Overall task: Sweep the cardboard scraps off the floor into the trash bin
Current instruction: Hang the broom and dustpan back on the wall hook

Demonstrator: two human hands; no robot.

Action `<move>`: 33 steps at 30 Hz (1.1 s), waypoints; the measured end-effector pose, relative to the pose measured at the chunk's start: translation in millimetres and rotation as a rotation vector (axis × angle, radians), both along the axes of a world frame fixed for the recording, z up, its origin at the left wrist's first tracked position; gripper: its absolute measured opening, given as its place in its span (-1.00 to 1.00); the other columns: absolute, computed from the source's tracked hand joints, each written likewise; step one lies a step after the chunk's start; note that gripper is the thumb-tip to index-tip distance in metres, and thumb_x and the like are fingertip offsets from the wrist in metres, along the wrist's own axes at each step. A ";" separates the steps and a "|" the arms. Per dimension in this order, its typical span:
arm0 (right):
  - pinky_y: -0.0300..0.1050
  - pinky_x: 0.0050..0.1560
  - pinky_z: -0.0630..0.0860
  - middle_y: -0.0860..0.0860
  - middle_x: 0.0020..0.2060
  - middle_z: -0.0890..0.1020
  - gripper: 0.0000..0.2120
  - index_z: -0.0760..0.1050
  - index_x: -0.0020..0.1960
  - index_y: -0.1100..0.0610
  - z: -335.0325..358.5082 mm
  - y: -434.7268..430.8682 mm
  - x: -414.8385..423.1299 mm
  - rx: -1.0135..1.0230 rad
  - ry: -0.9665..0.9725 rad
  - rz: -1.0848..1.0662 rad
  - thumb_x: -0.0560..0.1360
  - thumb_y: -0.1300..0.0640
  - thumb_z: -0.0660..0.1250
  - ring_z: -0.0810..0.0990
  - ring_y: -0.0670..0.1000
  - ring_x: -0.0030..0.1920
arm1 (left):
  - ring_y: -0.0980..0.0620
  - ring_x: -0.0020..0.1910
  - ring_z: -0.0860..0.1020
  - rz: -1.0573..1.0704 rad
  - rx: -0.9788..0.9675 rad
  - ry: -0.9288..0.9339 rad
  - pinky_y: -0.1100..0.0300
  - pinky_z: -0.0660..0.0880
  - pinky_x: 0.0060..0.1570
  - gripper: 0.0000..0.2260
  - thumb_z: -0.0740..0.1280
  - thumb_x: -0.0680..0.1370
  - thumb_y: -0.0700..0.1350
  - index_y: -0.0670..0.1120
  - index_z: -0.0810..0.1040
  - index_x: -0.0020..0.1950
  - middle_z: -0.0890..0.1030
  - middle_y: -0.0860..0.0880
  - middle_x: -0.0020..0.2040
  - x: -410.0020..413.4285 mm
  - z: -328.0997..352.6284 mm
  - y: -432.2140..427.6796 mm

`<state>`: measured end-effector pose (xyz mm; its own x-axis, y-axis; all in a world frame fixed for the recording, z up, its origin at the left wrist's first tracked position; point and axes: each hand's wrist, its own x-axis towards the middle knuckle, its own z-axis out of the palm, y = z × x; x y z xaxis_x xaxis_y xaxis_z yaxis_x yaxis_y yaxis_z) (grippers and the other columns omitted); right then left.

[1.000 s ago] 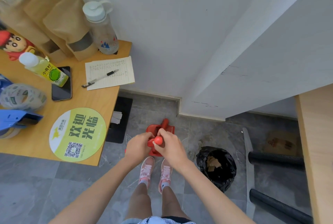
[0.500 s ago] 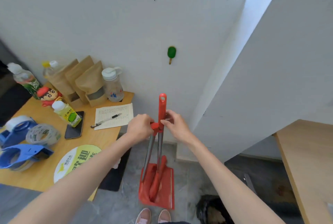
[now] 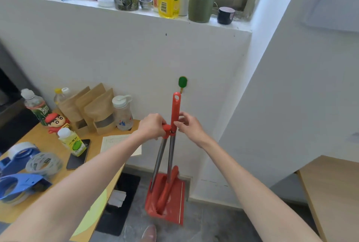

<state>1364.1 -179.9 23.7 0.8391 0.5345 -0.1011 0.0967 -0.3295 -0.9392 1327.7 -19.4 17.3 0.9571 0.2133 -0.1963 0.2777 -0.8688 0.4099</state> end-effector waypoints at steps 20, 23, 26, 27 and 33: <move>-0.14 0.16 0.47 0.01 0.02 0.62 -0.84 0.50 0.09 0.06 -85.9 64.0 129.1 -0.101 0.158 -0.301 0.62 0.14 0.16 0.58 -0.03 0.06 | 0.04 -0.42 0.64 -0.154 -0.079 0.180 0.17 0.63 -0.28 -0.89 0.38 0.35 -0.09 -0.09 0.67 -0.29 0.66 -0.04 -0.41 161.8 -85.3 49.7; -0.08 0.19 0.47 0.02 0.00 0.63 -0.86 0.50 0.06 0.06 -98.1 65.1 140.3 -0.129 0.171 -0.313 0.61 0.14 0.17 0.59 0.00 0.09 | -0.02 -0.39 0.64 -0.155 -0.079 0.166 0.10 0.64 -0.28 -0.85 0.37 0.36 -0.06 -0.11 0.65 -0.33 0.64 -0.04 -0.42 171.2 -97.5 49.7; -0.16 0.08 0.48 -0.01 -0.06 0.61 -0.88 0.50 0.04 0.08 -104.6 68.3 150.3 -0.144 0.166 -0.302 0.60 0.16 0.19 0.57 -0.06 -0.02 | -0.03 -0.39 0.63 -0.153 -0.068 0.179 0.10 0.63 -0.28 -0.83 0.36 0.36 -0.03 -0.09 0.65 -0.33 0.63 -0.04 -0.42 180.1 -105.1 53.3; -0.25 0.00 0.46 -0.02 -0.08 0.60 -0.89 0.50 0.03 0.09 -105.9 69.8 152.4 -0.146 0.157 -0.291 0.60 0.17 0.19 0.55 -0.10 -0.09 | -0.02 -0.38 0.63 -0.155 -0.063 0.193 0.11 0.63 -0.27 -0.84 0.37 0.36 -0.03 -0.08 0.66 -0.32 0.63 -0.03 -0.42 182.6 -107.4 55.6; -0.43 -0.12 0.39 -0.05 -0.11 0.60 -0.89 0.50 0.02 0.07 -124.3 68.7 154.7 -0.171 0.125 -0.312 0.61 0.17 0.19 0.53 -0.17 -0.16 | -0.05 -0.35 0.63 -0.167 -0.052 0.210 0.11 0.62 -0.27 -0.84 0.34 0.36 -0.05 -0.08 0.65 -0.32 0.62 -0.04 -0.42 188.1 -120.0 54.5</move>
